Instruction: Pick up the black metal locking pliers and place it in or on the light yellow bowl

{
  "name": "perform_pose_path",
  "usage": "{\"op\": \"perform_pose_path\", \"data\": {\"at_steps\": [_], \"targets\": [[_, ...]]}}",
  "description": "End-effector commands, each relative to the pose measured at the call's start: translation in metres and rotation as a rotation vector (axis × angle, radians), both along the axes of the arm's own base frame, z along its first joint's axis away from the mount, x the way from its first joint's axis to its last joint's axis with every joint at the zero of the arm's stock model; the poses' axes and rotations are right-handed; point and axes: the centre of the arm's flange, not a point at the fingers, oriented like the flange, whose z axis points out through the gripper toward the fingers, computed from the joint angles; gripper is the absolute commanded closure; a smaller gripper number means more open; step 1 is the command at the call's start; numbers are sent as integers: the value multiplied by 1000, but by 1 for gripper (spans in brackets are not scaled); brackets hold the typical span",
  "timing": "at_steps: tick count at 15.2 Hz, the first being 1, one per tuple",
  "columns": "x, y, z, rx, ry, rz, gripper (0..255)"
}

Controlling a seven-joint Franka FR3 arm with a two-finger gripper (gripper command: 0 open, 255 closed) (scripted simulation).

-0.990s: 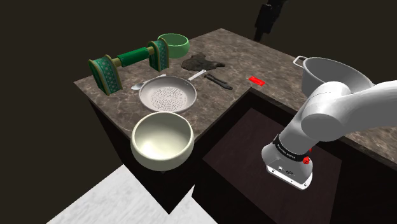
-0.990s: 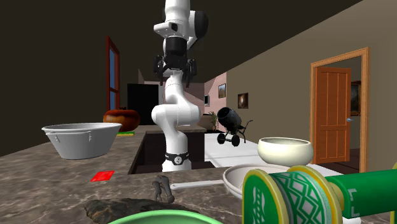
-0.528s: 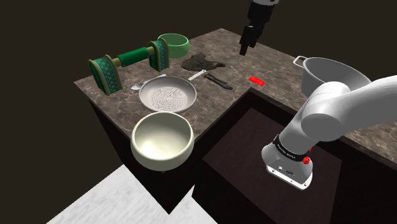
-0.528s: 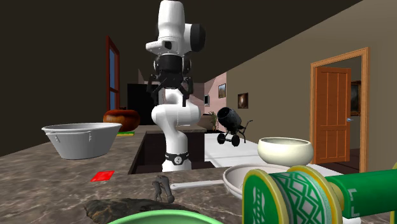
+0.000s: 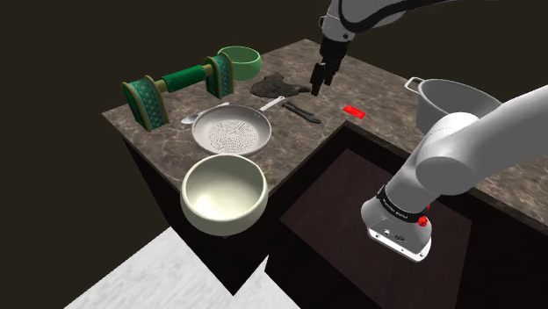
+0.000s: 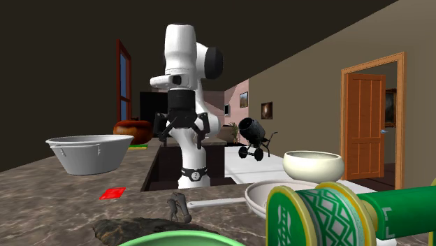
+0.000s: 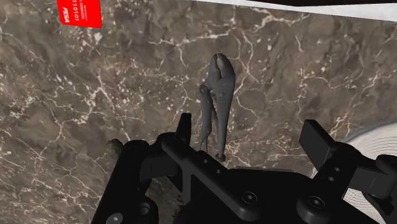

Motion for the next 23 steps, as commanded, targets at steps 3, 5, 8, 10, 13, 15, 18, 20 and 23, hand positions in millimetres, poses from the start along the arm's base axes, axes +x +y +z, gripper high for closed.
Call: {"op": "perform_pose_path", "data": {"at_steps": [3,5,8,10,13,15,18,20,23], "targets": [[26,-11,-45,14,-10,0,0],[39,-15,-68,21,-14,1,0],[53,-20,-91,28,-17,1,0],[53,-20,-102,28,-17,1,0],[53,-19,-118,28,-17,1,0],[54,-19,-131,28,-17,1,0],[54,-19,-131,28,-17,1,0],[54,-19,-131,28,-17,1,0],[54,-19,-131,28,-17,1,0]]}}
